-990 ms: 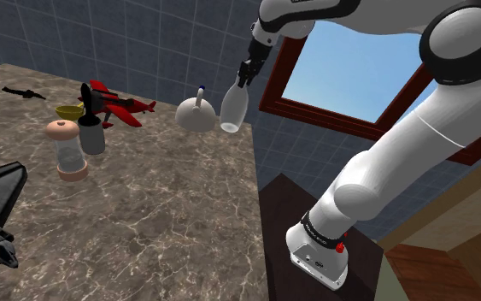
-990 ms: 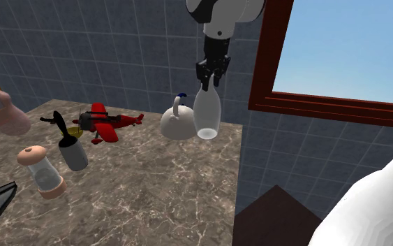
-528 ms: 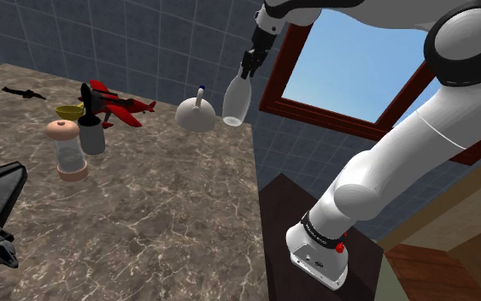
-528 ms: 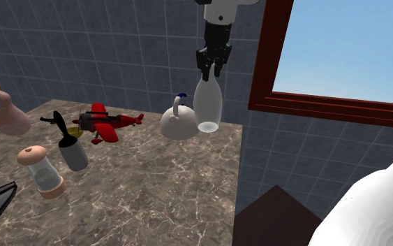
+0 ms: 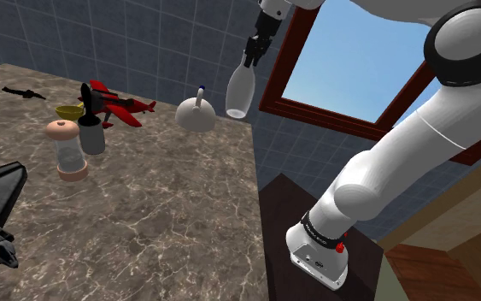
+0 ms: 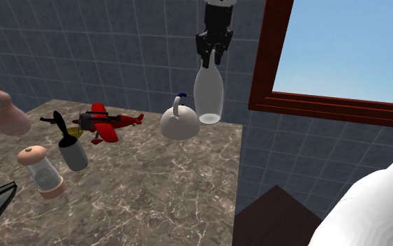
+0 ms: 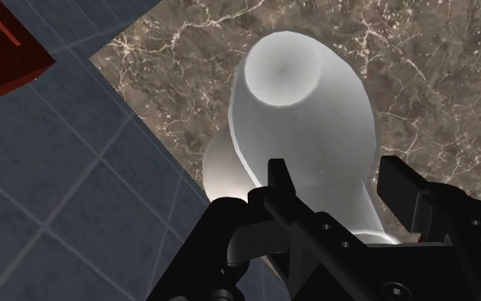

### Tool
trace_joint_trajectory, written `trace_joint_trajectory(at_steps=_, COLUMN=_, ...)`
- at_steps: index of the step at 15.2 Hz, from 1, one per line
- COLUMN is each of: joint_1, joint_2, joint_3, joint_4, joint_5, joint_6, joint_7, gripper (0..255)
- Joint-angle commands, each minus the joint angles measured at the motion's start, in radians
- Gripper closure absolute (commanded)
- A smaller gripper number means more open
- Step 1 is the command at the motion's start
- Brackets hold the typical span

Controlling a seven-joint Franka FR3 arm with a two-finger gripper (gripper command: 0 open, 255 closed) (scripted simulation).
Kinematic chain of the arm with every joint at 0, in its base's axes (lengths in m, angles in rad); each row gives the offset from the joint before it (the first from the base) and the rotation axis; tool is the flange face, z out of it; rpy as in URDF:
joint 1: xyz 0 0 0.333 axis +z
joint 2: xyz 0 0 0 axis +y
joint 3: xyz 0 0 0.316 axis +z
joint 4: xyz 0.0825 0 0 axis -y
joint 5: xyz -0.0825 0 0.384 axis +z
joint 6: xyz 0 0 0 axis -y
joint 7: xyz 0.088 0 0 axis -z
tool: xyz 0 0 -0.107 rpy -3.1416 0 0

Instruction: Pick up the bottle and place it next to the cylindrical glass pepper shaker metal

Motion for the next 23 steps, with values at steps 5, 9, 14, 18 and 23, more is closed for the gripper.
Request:
trace_joint_trajectory(at_steps=5, joint_1=0.001, joint_2=0.009, joint_3=0.000, joint_4=0.091, joint_5=0.002, joint_6=-0.082, joint_7=0.001, gripper=255)
trace_joint_trajectory(at_steps=9, joint_1=0.002, joint_2=0.020, joint_3=0.000, joint_4=0.157, joint_5=0.005, joint_6=-0.137, joint_7=0.001, gripper=255)
trace_joint_trajectory(at_steps=14, joint_1=0.002, joint_2=0.038, joint_3=-0.001, joint_4=0.245, joint_5=0.009, joint_6=-0.208, joint_7=0.000, gripper=255)
trace_joint_trajectory(at_steps=18, joint_1=0.002, joint_2=0.059, joint_3=-0.003, joint_4=0.323, joint_5=0.014, joint_6=-0.266, joint_7=-0.002, gripper=255)
trace_joint_trajectory(at_steps=23, joint_1=0.001, joint_2=0.091, joint_3=-0.007, joint_4=0.430, joint_5=0.023, joint_6=-0.342, joint_7=-0.006, gripper=255)
